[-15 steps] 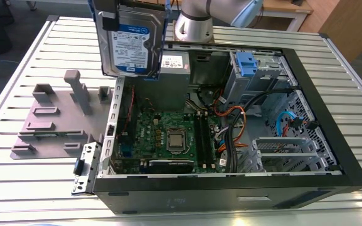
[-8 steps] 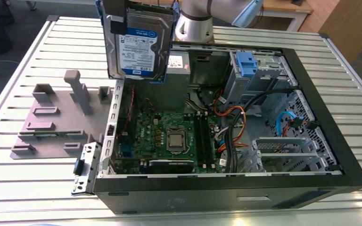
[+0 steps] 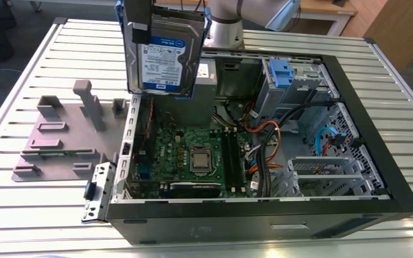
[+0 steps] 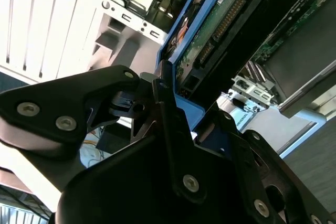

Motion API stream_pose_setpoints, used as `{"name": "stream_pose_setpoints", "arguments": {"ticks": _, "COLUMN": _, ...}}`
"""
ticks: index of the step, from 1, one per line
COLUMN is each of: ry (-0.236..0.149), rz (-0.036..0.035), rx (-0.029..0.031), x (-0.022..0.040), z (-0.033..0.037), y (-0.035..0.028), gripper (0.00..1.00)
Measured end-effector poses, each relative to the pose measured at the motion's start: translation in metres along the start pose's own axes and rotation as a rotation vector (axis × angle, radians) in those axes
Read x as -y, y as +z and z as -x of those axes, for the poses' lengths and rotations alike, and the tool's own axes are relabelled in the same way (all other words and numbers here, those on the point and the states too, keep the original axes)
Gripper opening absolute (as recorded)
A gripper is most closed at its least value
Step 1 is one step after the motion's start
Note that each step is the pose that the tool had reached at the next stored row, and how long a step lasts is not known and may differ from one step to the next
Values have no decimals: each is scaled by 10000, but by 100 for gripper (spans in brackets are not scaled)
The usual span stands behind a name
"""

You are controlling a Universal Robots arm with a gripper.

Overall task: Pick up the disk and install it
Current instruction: 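Pick up the disk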

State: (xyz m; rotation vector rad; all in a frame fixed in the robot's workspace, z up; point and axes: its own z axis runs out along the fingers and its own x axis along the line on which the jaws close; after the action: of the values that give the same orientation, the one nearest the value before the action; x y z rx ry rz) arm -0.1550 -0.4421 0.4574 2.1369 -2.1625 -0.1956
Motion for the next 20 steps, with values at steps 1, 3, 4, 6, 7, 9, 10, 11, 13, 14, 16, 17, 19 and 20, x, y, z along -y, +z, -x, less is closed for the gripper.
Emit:
{"name": "stream_pose_setpoints", "arguments": {"ticks": 1, "ry": 0, "rz": 2, "rx": 0, "x": 8, "z": -8, "y": 0, "gripper": 37}}
{"name": "stream_pose_setpoints", "arguments": {"ticks": 3, "ry": 0, "rz": 5, "rx": 1, "x": 22, "z": -21, "y": 1, "gripper": 37}}
{"name": "stream_pose_setpoints", "arguments": {"ticks": 4, "ry": 0, "rz": 6, "rx": 0, "x": 29, "z": -27, "y": 1, "gripper": 37}}
{"name": "stream_pose_setpoints", "arguments": {"ticks": 6, "ry": -1, "rz": 9, "rx": 1, "x": 44, "z": -38, "y": 1, "gripper": 37}}
{"name": "stream_pose_setpoints", "arguments": {"ticks": 7, "ry": 0, "rz": 11, "rx": 0, "x": 50, "z": -42, "y": 0, "gripper": 37}}
{"name": "stream_pose_setpoints", "arguments": {"ticks": 9, "ry": 1, "rz": 13, "rx": 0, "x": 63, "z": -50, "y": 1, "gripper": 37}}
{"name": "stream_pose_setpoints", "arguments": {"ticks": 10, "ry": 1, "rz": 15, "rx": 0, "x": 69, "z": -54, "y": 1, "gripper": 37}}
{"name": "stream_pose_setpoints", "arguments": {"ticks": 11, "ry": 1, "rz": 17, "rx": 0, "x": 76, "z": -58, "y": 0, "gripper": 37}}
{"name": "stream_pose_setpoints", "arguments": {"ticks": 13, "ry": 1, "rz": 20, "rx": 0, "x": 90, "z": -65, "y": 0, "gripper": 37}}
{"name": "stream_pose_setpoints", "arguments": {"ticks": 14, "ry": 1, "rz": 22, "rx": 0, "x": 97, "z": -68, "y": 0, "gripper": 37}}
{"name": "stream_pose_setpoints", "arguments": {"ticks": 16, "ry": 1, "rz": 26, "rx": 0, "x": 112, "z": -74, "y": 0, "gripper": 37}}
{"name": "stream_pose_setpoints", "arguments": {"ticks": 17, "ry": 1, "rz": 29, "rx": -1, "x": 119, "z": -77, "y": -1, "gripper": 37}}
{"name": "stream_pose_setpoints", "arguments": {"ticks": 19, "ry": 1, "rz": 32, "rx": 0, "x": 134, "z": -84, "y": -1, "gripper": 37}}
{"name": "stream_pose_setpoints", "arguments": {"ticks": 20, "ry": 1, "rz": 34, "rx": 0, "x": 141, "z": -88, "y": -1, "gripper": 37}}
